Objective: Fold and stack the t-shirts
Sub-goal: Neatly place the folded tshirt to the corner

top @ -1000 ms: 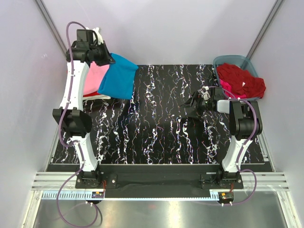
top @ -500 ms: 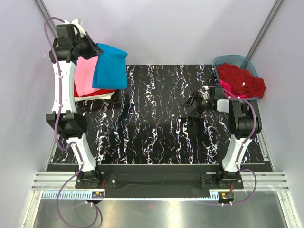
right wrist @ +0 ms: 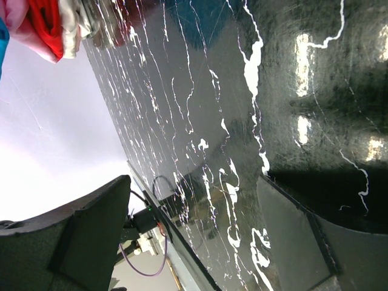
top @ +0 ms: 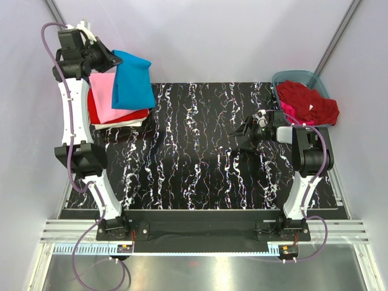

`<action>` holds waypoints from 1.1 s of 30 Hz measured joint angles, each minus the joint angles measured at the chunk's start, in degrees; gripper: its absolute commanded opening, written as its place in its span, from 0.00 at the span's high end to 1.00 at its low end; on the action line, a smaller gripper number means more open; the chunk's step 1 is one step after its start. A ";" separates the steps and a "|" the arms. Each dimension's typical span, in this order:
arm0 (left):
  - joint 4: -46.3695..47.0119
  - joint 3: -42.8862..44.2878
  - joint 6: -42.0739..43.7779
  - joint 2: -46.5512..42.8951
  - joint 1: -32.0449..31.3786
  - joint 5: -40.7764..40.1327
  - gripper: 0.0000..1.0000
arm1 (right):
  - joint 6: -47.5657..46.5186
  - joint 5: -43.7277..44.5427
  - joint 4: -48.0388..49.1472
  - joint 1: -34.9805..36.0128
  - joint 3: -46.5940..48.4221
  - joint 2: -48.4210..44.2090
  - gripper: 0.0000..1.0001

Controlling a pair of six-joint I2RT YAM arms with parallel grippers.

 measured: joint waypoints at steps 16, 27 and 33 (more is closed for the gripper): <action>6.95 -1.44 -1.55 2.19 6.95 6.08 0.95 | 0.00 -0.85 0.07 -0.04 0.42 0.61 0.07; 10.64 1.92 -0.48 15.80 8.81 4.59 0.78 | 0.00 -1.16 0.04 -0.04 0.63 0.83 0.06; 13.35 1.90 1.62 16.76 8.90 -3.48 0.79 | 0.00 -1.46 0.04 -0.04 0.81 1.05 0.06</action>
